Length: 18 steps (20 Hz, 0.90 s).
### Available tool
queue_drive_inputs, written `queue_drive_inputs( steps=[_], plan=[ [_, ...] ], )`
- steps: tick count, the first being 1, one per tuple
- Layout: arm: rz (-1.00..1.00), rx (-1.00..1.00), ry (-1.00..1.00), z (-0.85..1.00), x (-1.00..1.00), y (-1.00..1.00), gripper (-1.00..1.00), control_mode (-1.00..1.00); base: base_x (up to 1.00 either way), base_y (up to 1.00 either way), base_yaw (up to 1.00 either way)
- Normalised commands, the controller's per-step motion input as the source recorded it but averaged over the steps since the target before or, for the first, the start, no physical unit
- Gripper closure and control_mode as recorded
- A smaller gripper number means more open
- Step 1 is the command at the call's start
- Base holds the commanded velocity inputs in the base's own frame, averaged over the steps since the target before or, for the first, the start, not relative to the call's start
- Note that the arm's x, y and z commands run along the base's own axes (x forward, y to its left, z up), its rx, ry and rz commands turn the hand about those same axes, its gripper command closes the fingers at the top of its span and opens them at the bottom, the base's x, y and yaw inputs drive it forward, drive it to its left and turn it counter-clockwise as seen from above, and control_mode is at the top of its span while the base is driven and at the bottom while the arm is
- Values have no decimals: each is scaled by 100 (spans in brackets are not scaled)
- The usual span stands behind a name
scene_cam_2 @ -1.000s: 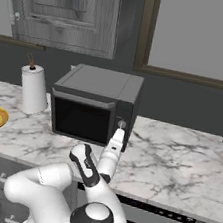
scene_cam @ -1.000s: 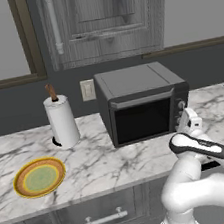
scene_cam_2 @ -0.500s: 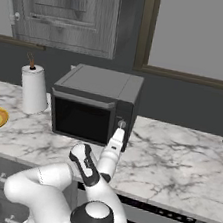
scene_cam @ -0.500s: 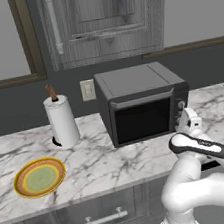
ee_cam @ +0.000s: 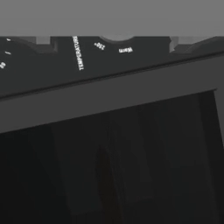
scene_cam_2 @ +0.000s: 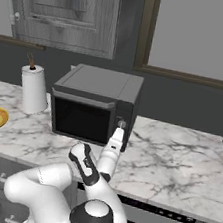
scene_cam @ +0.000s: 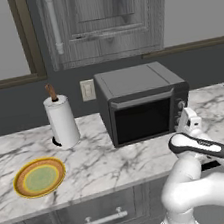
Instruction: Pull the toaster oven rack outwards. Pick up the baguette from the plate and place it on the toaster oven rack. Close the toaster oven door fully and set the temperature to the lowest setting.
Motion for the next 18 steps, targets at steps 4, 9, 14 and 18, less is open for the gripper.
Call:
queue_drive_inputs(
  steps=[4, 9, 14, 18],
  plan=[
    [14, 0, 10, 0, 52, -76, 100, -100, 0, 0, 0],
    [12, 0, 26, 1, 69, -85, 100, -100, 0, 0, 0],
    [5, -10, 39, 0, 69, -84, 100, -100, 0, 0, 0],
    [4, -8, 39, 0, 74, -99, 100, -100, 0, 0, 0]
  ],
)
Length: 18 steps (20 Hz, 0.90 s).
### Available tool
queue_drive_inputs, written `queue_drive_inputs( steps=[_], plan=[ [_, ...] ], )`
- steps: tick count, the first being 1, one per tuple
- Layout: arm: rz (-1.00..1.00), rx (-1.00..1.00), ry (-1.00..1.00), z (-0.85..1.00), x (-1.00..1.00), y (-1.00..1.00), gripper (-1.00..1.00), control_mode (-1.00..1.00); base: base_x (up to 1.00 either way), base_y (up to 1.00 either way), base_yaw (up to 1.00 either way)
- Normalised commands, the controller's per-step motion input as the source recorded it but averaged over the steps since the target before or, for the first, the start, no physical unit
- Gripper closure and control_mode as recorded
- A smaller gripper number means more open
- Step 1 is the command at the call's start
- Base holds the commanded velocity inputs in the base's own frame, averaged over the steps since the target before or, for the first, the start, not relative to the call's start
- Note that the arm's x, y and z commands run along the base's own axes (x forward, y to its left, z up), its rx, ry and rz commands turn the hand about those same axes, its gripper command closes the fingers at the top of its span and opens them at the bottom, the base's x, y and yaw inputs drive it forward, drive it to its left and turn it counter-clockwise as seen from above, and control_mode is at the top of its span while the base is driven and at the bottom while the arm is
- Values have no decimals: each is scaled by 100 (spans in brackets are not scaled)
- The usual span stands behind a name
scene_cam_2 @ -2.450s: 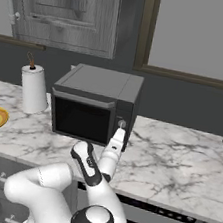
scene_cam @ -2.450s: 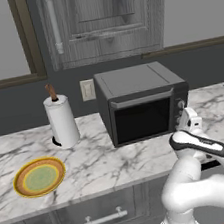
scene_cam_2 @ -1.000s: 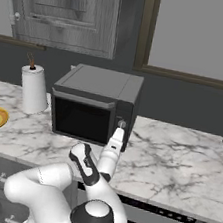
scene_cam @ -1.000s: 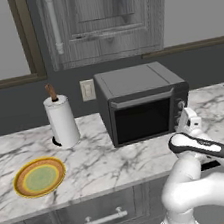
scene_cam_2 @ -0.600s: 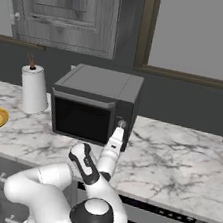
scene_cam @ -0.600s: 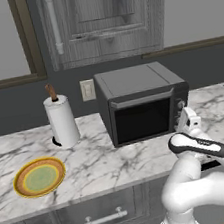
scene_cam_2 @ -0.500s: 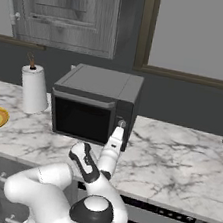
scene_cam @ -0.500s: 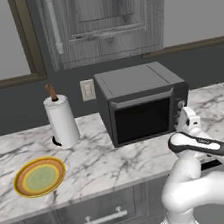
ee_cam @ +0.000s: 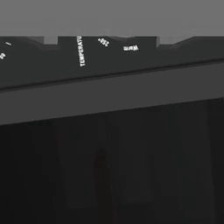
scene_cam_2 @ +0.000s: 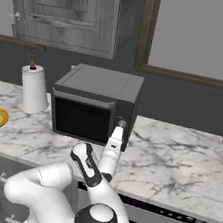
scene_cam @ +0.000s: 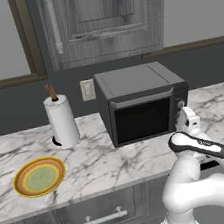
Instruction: Pull the toaster oven rack outwards. Pick up the baguette from the plate and place it on the toaster oven rack. Close the toaster oven door fully and set the temperature to the lowest setting.
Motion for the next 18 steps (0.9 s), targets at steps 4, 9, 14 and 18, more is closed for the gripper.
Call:
queue_drive_inputs(
  steps=[4, 9, 14, 18],
  plan=[
    [4, -10, 37, -13, 75, -100, 100, -100, 0, 0, 0],
    [6, -20, 31, -73, 54, -81, 100, -100, 0, 0, 0],
    [0, -31, 18, -93, 16, -43, 100, -100, 0, 0, 0],
    [34, -82, 60, -73, 43, -10, 100, -100, 0, 0, 0]
  ],
)
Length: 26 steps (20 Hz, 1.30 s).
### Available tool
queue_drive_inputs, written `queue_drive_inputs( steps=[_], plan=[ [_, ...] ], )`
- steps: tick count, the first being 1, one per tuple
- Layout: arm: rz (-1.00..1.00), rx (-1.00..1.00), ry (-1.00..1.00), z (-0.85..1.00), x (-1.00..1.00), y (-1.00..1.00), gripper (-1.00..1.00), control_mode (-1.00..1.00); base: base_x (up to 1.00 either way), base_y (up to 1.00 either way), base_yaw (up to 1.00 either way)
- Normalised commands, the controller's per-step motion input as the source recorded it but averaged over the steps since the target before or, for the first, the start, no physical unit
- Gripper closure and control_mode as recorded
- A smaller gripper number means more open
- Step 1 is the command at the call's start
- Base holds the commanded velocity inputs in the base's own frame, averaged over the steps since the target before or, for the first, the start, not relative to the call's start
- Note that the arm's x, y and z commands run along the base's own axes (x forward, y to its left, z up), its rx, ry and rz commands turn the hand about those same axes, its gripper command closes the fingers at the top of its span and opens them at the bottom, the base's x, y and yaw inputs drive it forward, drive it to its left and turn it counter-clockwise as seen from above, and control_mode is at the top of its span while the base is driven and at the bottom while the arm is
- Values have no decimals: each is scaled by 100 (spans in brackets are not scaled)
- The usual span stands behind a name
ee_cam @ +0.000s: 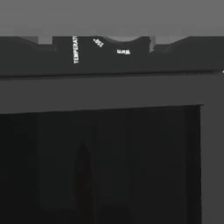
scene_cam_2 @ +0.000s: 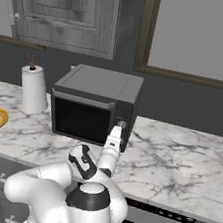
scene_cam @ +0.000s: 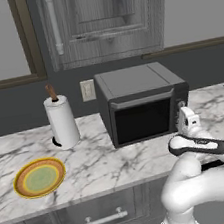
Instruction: Pull the toaster oven rack outwards. Pick up the baguette from the plate and place it on the toaster oven rack. Close the toaster oven door fully and set the temperature to the lowest setting.
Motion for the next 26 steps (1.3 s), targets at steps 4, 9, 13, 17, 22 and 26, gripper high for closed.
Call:
queue_drive_inputs(
  steps=[4, 9, 13, 17, 22, 26],
  plan=[
    [45, -93, 64, -58, 49, -12, 100, -100, 0, 0, 0],
    [48, -95, 62, -57, 48, -20, 100, -100, 0, 0, 0],
    [49, -98, 59, -53, 45, -29, 100, -100, 0, 0, 0],
    [44, -100, 60, -35, 32, -23, 100, -100, 0, 0, 0],
    [38, -100, 58, -17, 19, -13, 100, -100, 0, 0, 0],
    [36, -100, 57, -6, 21, -15, 100, -100, 0, 0, 0]
  ],
)
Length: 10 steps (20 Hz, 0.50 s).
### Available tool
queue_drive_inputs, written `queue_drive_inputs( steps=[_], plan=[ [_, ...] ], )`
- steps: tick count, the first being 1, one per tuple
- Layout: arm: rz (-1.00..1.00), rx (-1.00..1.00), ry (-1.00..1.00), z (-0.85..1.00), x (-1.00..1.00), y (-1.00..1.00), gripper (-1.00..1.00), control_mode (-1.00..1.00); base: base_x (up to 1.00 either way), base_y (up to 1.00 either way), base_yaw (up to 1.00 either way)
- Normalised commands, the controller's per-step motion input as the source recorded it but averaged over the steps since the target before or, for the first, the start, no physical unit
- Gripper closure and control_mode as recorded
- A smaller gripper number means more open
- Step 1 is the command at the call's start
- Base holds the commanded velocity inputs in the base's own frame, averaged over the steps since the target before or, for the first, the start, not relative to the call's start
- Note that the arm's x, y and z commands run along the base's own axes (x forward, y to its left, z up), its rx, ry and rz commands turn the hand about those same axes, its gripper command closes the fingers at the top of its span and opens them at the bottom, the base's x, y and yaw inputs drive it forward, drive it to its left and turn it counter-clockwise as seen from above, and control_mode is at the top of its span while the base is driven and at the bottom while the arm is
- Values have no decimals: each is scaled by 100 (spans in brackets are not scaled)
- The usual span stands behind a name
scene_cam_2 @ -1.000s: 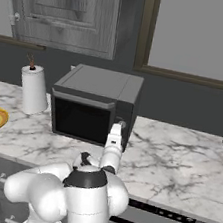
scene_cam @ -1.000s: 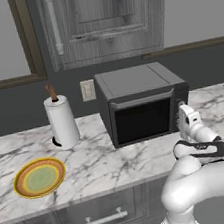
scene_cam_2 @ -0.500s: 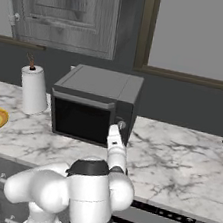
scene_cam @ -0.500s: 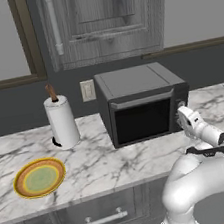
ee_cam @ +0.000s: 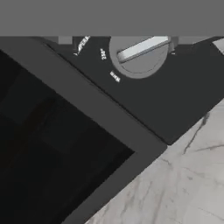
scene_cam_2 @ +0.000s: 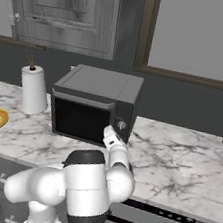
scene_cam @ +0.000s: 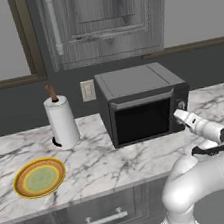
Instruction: Pull the toaster oven rack outwards. Pick up the baguette from the plate and place it on the toaster oven rack. Close the toaster oven door fully and set the temperature to the lowest setting.
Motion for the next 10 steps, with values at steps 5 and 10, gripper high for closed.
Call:
queue_drive_inputs(
  steps=[5, 10],
  plan=[
    [40, -100, 56, -12, 26, -18, 100, -100, 0, 0, 0],
    [42, -100, 57, -20, 29, -17, 100, -100, 0, 0, 0]
  ],
)
